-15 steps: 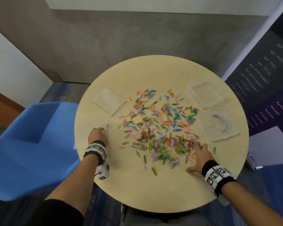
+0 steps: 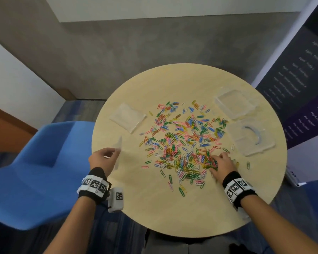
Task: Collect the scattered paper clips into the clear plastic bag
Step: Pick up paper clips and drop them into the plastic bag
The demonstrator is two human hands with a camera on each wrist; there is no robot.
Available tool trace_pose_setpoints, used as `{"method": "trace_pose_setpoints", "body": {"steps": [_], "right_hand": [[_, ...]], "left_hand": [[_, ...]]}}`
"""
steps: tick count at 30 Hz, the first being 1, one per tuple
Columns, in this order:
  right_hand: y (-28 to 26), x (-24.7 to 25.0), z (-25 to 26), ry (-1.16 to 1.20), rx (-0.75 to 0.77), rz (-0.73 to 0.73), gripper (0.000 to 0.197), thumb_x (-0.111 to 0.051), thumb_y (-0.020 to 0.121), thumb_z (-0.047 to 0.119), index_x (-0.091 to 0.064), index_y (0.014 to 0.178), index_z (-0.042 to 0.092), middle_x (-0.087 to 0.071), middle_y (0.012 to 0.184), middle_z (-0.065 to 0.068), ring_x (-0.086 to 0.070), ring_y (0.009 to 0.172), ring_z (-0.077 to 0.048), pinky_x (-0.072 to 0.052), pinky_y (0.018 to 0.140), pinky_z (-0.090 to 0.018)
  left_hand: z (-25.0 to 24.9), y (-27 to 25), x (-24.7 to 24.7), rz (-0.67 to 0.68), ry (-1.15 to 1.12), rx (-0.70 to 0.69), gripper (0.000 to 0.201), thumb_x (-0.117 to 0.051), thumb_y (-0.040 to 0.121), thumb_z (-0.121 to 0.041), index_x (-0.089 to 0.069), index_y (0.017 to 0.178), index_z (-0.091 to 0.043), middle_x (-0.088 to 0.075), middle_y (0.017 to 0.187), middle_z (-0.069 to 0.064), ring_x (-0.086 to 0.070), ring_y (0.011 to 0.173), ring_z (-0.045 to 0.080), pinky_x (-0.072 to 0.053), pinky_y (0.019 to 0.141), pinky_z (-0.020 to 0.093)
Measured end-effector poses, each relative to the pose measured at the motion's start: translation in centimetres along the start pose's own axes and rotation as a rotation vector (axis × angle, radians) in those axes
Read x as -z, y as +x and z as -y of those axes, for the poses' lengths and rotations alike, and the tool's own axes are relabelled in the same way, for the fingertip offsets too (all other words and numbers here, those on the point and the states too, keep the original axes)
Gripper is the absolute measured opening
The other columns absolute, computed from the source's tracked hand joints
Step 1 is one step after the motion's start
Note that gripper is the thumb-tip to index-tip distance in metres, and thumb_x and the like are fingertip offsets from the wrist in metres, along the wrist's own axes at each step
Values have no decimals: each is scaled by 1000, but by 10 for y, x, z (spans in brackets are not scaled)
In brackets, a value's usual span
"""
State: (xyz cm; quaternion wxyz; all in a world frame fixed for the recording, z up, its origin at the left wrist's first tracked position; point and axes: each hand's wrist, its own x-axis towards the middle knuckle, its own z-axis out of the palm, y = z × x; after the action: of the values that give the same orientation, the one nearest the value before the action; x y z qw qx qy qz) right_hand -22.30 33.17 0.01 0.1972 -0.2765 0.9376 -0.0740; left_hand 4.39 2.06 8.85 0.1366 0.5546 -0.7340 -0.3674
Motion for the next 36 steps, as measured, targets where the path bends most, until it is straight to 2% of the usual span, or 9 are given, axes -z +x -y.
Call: {"method": "trace_pose_setpoints", "body": {"steps": [6,10,12,15,19,22,30,34,36], "right_hand": [[11,12,21,-47,69,-2,28,-62,90,21,-68,116,14,-62,109,-8,-61,100,-25,-50,88,-31],[18,22,24,23,-12,3,18,-61,88,9,-74,100,8,-72,99,-11,-66,93,-27,-55,86,-35],[15,25,21,161,-78,-47,15,-66,85,7,-76,96,6,-73,95,-12,-68,88,-27,-56,87,-36],[9,33,19,593,-211,-87,20,-75,79,6,-75,99,4,-74,86,-10,-72,74,-23,-57,80,-28],[-5,52,48,1493,-291,171,29,-68,80,-7,-65,109,-8,-72,93,-21,-72,77,-27,-60,69,-26],[-13,58,79,1774,-262,337,24,-59,85,-9,-64,108,-7,-70,95,-18,-70,80,-22,-60,72,-26],[-4,32,109,1655,-315,298,32,-62,85,-9,-59,117,-10,-65,112,-26,-69,80,-25,-60,64,-23],[3,27,105,1554,-337,300,33,-63,85,-8,-59,118,-10,-65,113,-24,-70,89,-29,-59,66,-24],[4,26,105,1491,-325,317,34,-63,85,-8,-59,118,-10,-65,113,-24,-70,92,-29,-59,67,-24]], "left_hand": [[-12,-24,-54,258,-33,-84,21,-60,93,-36,-73,81,-23,-69,71,-5,-62,64,14,-46,64,21],[-22,-33,-89,442,-39,-116,27,-46,100,-30,-68,90,-19,-62,70,-2,-54,61,16,-44,58,24],[-28,-38,-100,466,-8,-162,20,-52,97,-32,-67,94,-20,-64,75,-1,-56,61,15,-46,57,24],[-39,-46,-111,419,-4,-180,11,-72,83,-30,-63,87,-25,-67,73,-4,-59,57,11,-49,57,22],[-54,-53,-127,370,13,-247,9,-77,80,-28,-69,84,-25,-65,74,-12,-60,64,5,-48,61,17],[-65,-57,-139,370,33,-287,15,-74,83,-29,-75,96,-22,-67,77,-12,-60,66,1,-46,64,11],[-76,-60,-153,350,-20,-302,15,-72,84,-23,-77,97,-17,-75,83,-2,-67,72,9,-56,71,21],[-71,-59,-148,351,-210,-192,11,-72,85,-18,-77,94,-13,-75,75,0,-70,64,14,-56,64,18],[-72,-58,-145,360,-315,-128,9,-74,84,-17,-77,92,-14,-75,78,1,-72,66,15,-59,68,25]]}}
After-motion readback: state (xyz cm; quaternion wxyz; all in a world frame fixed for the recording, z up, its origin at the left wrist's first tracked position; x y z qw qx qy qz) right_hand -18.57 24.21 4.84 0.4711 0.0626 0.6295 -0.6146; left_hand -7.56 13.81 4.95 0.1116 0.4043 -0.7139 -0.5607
